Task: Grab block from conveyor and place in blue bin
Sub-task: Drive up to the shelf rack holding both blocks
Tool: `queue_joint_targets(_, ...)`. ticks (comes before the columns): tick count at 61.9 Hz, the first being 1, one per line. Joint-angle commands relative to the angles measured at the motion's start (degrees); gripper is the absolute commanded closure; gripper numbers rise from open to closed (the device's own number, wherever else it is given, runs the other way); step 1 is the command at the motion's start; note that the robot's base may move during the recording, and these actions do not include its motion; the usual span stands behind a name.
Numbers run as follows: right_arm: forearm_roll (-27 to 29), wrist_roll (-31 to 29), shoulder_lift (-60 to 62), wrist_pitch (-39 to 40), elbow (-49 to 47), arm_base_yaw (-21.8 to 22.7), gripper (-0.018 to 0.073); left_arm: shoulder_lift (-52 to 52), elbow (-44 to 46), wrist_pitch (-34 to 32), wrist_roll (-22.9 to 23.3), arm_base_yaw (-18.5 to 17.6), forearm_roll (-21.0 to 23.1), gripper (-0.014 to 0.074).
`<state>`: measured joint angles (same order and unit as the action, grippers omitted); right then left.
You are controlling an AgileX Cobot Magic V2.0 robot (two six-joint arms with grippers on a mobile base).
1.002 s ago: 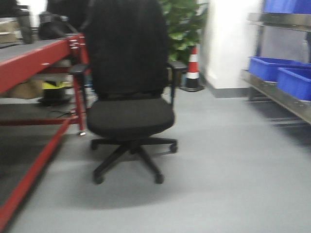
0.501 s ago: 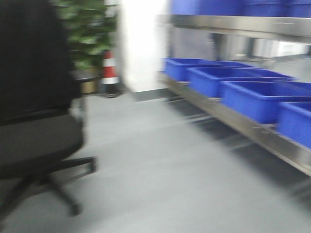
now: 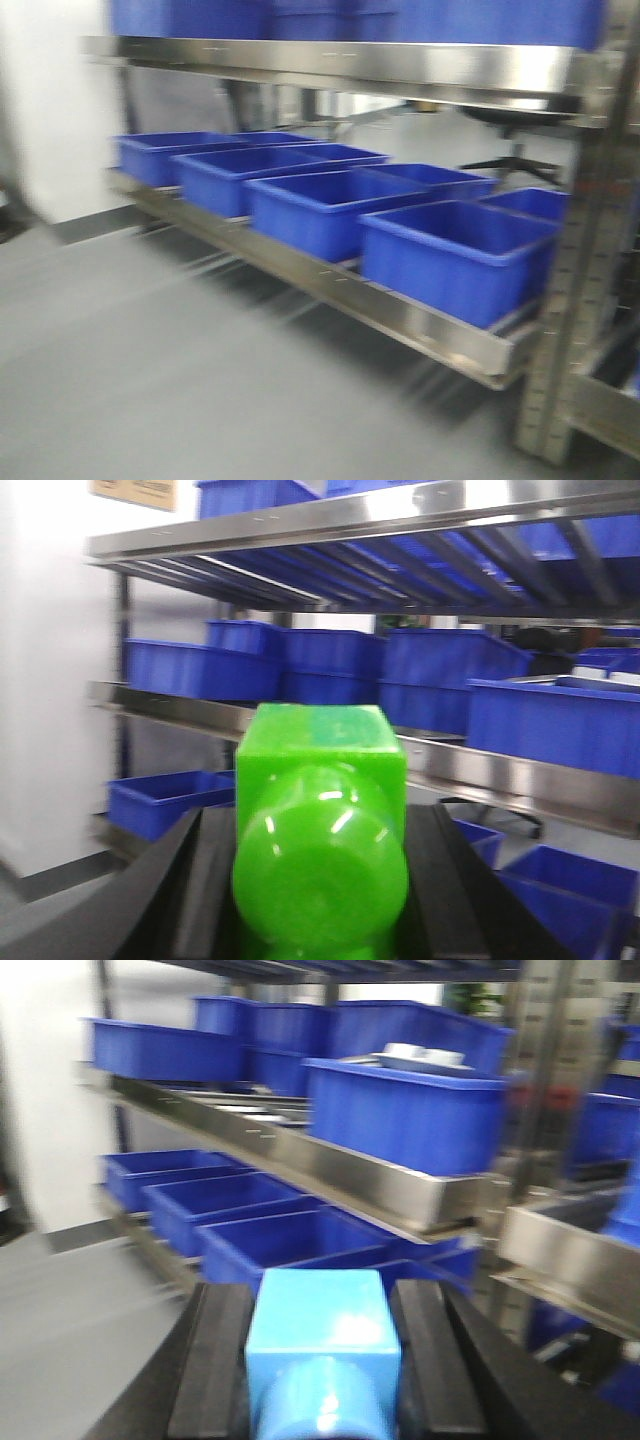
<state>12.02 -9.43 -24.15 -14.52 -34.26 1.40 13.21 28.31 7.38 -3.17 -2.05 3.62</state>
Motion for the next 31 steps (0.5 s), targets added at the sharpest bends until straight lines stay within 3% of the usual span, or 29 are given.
queue_joint_targets(1, 0.0, -0.1, 0.1, 1.4, 0.0, 0.0, 0.0722, -0.3, 0.0, -0.8, 0.0, 0.2, -0.1, 0.0707)
queue_joint_targets(31, 0.0, -0.1, 0.1, 1.4, 0.0, 0.0, 0.0722, -0.3, 0.0, -0.8, 0.0, 0.2, -0.1, 0.0707)
